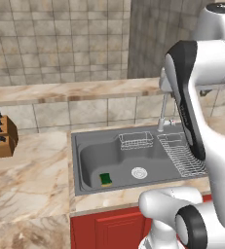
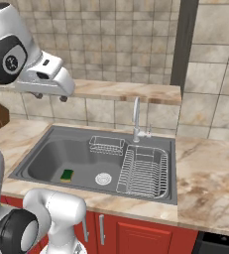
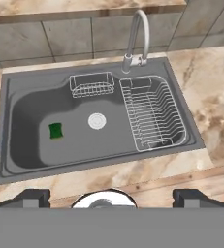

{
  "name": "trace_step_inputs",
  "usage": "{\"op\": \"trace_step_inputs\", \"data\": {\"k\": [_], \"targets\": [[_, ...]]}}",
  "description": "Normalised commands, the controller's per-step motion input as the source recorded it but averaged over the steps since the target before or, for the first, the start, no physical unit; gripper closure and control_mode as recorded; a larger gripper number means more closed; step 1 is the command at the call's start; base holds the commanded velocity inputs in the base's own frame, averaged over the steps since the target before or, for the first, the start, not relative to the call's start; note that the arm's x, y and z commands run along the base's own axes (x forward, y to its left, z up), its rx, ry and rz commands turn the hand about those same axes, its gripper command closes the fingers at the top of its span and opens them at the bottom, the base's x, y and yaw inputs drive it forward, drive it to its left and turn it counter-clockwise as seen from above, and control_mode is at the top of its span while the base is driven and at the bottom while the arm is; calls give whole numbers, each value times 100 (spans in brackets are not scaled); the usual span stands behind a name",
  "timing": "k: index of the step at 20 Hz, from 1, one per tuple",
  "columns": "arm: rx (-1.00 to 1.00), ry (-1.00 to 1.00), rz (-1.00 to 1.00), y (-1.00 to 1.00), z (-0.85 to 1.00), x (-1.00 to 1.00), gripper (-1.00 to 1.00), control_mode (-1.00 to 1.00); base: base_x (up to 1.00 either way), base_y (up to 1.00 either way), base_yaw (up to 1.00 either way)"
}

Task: Pick up the sponge and sponge from the sink, and place them back in the cabinet, and close the cabinet door.

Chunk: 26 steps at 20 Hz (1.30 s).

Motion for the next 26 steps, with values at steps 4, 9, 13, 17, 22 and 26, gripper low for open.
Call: {"op": "trace_step_inputs", "data": {"k": [4,9,13,17,22,26], "targets": [[1,4,0,0,-39,5,-100,-100,0,0,0],[0,0,0,0,-66,3,-100,-100,0,0,0],[0,0,0,4,-69,3,-100,-100,0,0,0],[0,0,0,6,-63,4,-100,-100,0,0,0],[2,0,0,5,-44,12,-100,-100,0,0,0],[6,0,0,2,-38,17,-100,-100,0,0,0]]}}
